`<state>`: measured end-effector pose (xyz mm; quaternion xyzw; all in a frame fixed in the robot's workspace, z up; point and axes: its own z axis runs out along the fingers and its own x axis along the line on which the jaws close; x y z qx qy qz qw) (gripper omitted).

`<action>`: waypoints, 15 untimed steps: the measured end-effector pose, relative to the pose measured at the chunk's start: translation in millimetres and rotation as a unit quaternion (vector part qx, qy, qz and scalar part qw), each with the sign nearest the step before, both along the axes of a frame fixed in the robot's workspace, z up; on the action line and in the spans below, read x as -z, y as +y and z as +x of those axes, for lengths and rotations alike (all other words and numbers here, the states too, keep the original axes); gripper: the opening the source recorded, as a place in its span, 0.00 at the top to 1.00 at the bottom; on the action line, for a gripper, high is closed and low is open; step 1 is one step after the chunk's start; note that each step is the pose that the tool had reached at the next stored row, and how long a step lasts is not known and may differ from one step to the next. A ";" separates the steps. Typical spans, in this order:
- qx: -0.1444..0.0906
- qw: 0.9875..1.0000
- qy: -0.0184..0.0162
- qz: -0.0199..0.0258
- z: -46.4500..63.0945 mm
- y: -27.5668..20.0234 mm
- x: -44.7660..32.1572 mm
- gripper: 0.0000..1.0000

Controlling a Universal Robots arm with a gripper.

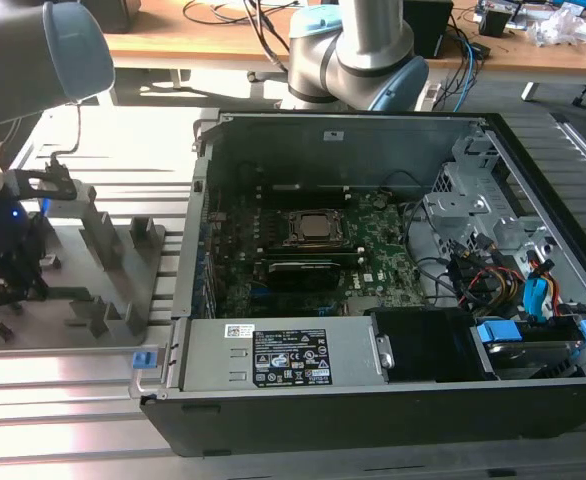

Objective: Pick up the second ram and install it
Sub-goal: 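Pick up the second ram and move it above second insertion slot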

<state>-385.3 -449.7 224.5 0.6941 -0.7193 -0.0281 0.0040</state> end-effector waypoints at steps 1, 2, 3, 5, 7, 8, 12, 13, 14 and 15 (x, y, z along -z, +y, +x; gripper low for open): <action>0.000 1.000 0.000 0.000 0.0 0.0 -2.0 0.86; 0.000 1.000 0.000 0.000 0.1 0.1 -3.0 0.86; 0.000 1.000 0.000 0.000 0.0 0.0 -4.8 0.86; 0.000 1.000 0.000 0.000 0.0 0.1 -10.5 0.86; 0.000 1.000 0.000 0.000 0.0 0.1 -18.2 0.86; 0.000 1.000 0.000 0.000 0.0 0.1 -20.1 0.86; 0.000 1.000 0.000 0.000 0.0 0.1 -41.5 0.86; 0.000 1.000 0.000 0.000 0.0 0.1 -44.6 0.86; 0.000 1.000 0.000 0.000 0.0 0.1 -48.0 0.86; 0.000 1.000 0.000 0.000 0.0 0.1 -50.2 0.86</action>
